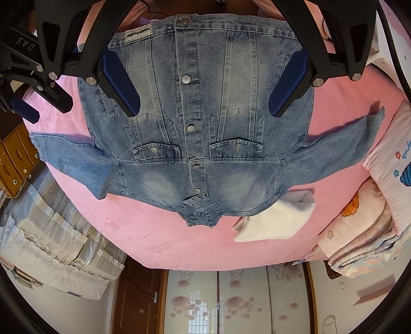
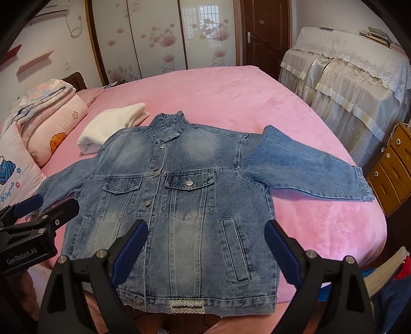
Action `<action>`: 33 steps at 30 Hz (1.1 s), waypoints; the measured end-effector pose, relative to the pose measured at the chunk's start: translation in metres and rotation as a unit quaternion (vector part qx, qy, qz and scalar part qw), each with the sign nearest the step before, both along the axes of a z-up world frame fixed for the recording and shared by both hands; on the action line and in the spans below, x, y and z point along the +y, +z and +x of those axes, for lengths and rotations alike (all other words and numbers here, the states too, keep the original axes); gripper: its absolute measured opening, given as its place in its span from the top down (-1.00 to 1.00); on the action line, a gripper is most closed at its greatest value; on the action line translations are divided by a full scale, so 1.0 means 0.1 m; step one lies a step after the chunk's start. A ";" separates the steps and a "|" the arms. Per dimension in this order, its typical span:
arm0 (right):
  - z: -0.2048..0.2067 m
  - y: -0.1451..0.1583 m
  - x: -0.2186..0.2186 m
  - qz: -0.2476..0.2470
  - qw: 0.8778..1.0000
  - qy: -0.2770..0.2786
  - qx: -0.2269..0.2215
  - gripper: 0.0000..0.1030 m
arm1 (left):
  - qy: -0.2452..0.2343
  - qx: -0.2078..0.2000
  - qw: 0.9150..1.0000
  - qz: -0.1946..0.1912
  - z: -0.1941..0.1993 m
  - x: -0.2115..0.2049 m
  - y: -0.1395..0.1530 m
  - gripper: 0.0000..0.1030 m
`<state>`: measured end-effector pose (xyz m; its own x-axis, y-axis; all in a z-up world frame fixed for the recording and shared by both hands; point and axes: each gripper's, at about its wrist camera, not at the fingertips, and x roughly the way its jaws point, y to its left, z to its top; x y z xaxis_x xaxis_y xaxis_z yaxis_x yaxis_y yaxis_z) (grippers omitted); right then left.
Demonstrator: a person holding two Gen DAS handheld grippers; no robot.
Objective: Fold large clothes
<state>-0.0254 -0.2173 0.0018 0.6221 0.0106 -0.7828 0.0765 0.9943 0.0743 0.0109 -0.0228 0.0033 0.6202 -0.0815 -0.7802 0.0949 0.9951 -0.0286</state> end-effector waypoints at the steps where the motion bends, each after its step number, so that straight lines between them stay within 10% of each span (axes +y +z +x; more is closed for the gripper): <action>1: 0.00 0.00 0.00 0.000 1.000 0.001 0.000 -0.80 | 0.001 0.000 1.000 -0.001 0.00 0.00 0.01 -0.93; 33: -0.05 0.01 -0.13 0.012 1.000 0.007 0.001 -0.80 | 0.025 -0.021 0.999 0.010 0.00 -0.03 0.03 -0.93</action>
<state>-0.0302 -0.2305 0.0025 0.6198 0.0391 -0.7838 0.0619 0.9932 0.0985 0.0106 -0.0262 0.0065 0.6552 -0.0349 -0.7547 0.0465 0.9989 -0.0058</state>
